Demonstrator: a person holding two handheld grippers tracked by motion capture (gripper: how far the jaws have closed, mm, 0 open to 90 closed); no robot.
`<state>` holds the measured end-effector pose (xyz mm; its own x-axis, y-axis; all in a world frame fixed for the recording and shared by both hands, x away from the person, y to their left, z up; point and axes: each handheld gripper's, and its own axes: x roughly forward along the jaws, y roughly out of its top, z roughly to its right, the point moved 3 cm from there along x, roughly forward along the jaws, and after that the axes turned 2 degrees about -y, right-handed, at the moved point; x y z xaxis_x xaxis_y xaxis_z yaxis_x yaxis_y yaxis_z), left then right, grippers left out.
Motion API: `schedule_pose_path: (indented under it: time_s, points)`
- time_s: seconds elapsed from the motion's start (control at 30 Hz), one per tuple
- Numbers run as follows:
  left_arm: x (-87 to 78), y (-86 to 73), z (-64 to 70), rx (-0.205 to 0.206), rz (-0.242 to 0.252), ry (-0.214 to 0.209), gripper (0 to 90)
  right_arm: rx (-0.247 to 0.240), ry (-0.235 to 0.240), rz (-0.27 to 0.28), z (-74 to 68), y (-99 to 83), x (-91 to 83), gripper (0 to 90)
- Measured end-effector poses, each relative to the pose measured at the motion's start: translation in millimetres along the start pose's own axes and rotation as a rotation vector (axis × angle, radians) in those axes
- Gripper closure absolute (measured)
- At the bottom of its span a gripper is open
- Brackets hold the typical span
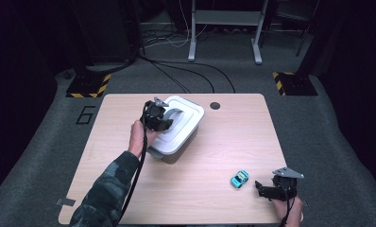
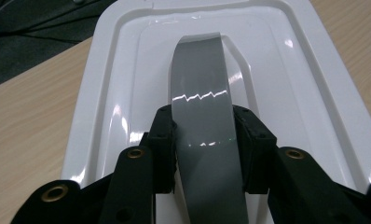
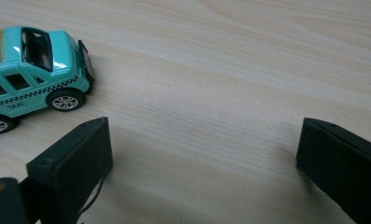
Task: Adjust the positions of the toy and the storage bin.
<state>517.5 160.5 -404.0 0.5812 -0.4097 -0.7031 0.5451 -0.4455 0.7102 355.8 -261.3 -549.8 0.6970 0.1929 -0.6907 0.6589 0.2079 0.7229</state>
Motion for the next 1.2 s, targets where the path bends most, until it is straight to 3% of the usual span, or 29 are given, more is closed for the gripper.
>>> schedule_pose_path:
  time_s: [0.83, 1.2]
  points:
    - [-12.3, -9.2, 18.9, -0.029, -0.007, -0.007, 65.9, -0.006, 0.002, 0.002, 0.2, -0.1, -0.1, 3.2]
    - [-17.1, -12.6, 31.0, -0.042, 0.006, -0.062, 66.0, -0.006, 0.002, 0.001, 0.2, -0.1, -0.1, 3.3]
